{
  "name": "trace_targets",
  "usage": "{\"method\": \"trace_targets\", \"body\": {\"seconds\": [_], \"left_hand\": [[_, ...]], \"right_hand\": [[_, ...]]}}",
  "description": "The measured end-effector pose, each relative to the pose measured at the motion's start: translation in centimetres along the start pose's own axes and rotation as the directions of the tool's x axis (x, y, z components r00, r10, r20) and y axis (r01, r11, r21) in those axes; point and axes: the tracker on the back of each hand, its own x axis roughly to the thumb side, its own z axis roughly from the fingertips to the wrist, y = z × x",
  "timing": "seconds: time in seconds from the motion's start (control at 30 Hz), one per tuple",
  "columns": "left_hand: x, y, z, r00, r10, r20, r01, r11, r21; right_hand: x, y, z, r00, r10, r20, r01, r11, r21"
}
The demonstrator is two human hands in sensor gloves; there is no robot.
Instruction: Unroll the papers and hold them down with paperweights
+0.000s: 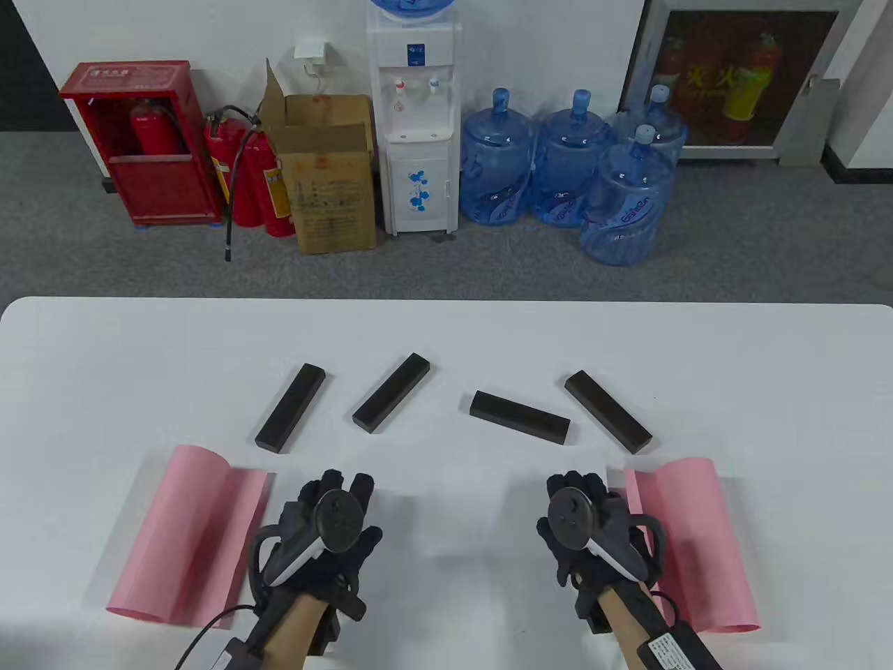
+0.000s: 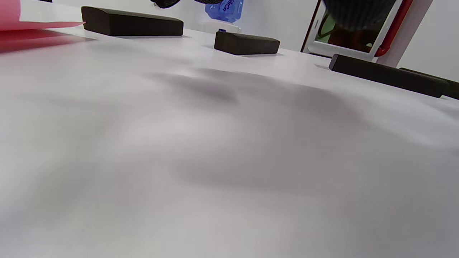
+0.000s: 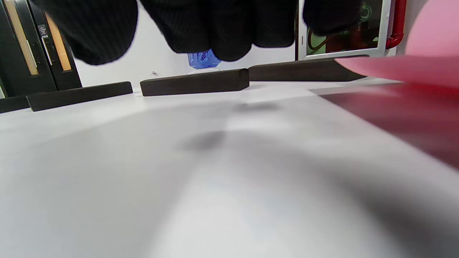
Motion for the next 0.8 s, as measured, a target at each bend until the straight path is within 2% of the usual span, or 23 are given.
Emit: {"method": "trace_targets", "body": {"seconds": [0.1,0.5,0.63,0.8], "left_hand": [[-0.1,-0.2,-0.1,1.0,0.0,-0.005,0.0,1.0,-0.028],[-0.2,0.0,-0.1,1.0,0.008,-0.005,-0.008,1.0,-0.011],[-0.2,0.0,-0.1,1.0,0.014,-0.003,-0.014,1.0,-0.009],[-0.2,0.0,-0.1,1.0,0.016,0.003,-0.016,1.0,-0.01]], "right_hand": [[0.0,0.1,0.0,1.0,0.02,-0.003,-0.02,0.999,0.027],[-0.1,0.0,-0.1,1.0,0.014,-0.012,-0.013,0.998,0.055],[0.1,-1.2,-0.3,0.999,-0.028,-0.016,0.029,0.999,0.042],[-0.4,-4.3,-0.6,0.994,-0.096,-0.049,0.097,0.995,0.015]]}}
